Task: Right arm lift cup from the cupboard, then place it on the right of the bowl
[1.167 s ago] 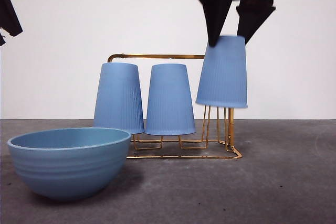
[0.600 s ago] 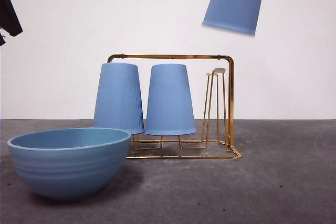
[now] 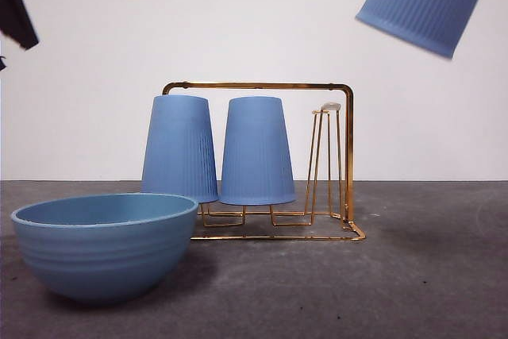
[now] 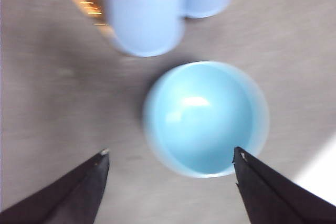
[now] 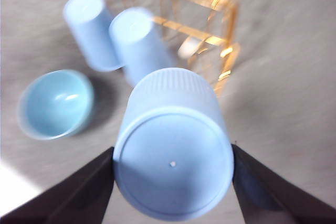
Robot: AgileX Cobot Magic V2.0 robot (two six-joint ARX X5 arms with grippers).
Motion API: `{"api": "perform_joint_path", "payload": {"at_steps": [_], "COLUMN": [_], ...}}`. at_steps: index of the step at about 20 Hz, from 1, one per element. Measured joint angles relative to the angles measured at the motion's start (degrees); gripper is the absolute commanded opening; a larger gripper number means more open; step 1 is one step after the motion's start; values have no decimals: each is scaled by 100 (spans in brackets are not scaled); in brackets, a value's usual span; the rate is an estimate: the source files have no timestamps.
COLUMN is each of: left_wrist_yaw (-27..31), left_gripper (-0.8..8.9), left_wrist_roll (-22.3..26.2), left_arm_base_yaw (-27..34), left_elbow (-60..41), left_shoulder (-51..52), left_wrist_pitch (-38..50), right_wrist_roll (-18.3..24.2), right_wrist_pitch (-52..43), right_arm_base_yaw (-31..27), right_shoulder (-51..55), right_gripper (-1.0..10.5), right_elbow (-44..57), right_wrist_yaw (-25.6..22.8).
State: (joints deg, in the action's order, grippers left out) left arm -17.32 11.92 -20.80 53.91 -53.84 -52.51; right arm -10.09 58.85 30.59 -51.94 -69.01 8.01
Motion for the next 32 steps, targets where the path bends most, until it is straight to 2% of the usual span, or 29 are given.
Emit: {"api": "perform_joint_path", "payload": {"at_steps": [3, 5, 10, 14, 16, 19, 22, 28, 32], "left_wrist_yaw": [-1309, -2044, -3014, -3915, -4323, -4452, -4457, -4391, -4256], "left_gripper": [379, 379, 376, 375, 375, 370, 334, 336, 336], "left_wrist_roll": [-407, -660, -953, -1445, -1880, -2721, -3615, -4931, -5447], "left_arm_base_yaw": [35, 70, 247, 463, 531, 557, 555, 299, -146], "left_elbow": [0, 0, -463, -1283, -1733, -2256, -2544, -2549, -2549], "left_shoulder": [0, 0, 0, 0, -4, -15, -61, -525, -962], "left_wrist_pitch": [50, 120, 413, 1300, 1945, 3099, 4190, 5969, 6649], "right_wrist_roll": [-540, -896, -1545, -1965, -2253, -2739, -3075, -3276, -3377], "right_wrist_pitch": [-723, -1311, -2531, -3547, -4264, -5241, -5639, -6345, -6859], "right_arm_base_yaw": [-17, -33, -144, -146, -144, -144, -144, -72, 7], "right_shoulder": [557, 892, 1222, 1217, 1217, 1215, 1207, 629, 142], "right_gripper": [261, 261, 261, 261, 261, 261, 261, 263, 262], "right_elbow": [968, 1541, 2811, 3600, 3993, 4424, 4572, 4583, 4583], "right_wrist_yaw": [800, 1119, 2022, 2507, 2793, 3082, 3108, 3198, 3193]}}
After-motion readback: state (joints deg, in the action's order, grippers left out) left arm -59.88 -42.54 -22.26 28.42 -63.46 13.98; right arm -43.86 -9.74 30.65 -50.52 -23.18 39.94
